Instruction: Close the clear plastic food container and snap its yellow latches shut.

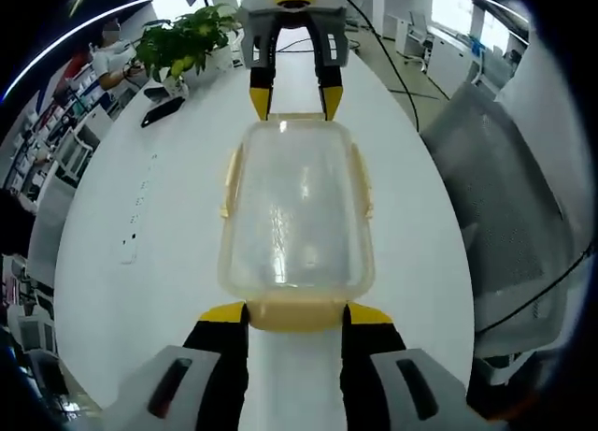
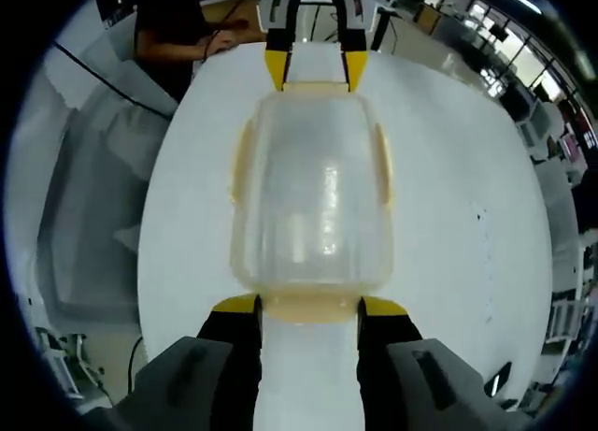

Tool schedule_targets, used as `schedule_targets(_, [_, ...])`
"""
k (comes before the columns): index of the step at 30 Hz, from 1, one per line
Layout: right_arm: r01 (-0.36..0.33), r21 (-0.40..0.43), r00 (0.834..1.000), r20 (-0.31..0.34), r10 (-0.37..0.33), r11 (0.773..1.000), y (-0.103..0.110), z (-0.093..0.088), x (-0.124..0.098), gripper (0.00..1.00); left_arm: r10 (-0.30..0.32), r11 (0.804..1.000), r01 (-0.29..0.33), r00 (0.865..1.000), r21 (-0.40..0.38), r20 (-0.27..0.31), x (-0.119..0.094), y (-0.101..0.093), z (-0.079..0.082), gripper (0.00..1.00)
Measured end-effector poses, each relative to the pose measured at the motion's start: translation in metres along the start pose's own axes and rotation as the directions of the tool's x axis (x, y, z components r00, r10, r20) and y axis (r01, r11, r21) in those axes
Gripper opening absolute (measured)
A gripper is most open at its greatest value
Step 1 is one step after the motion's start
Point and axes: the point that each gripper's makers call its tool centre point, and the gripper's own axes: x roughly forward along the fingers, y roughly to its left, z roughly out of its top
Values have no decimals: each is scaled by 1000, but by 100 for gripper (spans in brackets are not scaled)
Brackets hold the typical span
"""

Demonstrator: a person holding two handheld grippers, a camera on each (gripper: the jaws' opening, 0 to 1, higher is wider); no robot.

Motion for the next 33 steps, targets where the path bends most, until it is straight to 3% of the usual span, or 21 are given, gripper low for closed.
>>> schedule_targets(15, [-20, 23, 1000, -12, 20, 1000, -1, -27, 8, 36, -15, 1000, 15, 1000, 0, 18, 30, 2, 13, 32])
schedule_targets(33, [-47, 35, 998, -27, 48, 998, -6, -42, 23, 36, -37, 999, 37, 999, -8, 15, 49, 4, 13, 32])
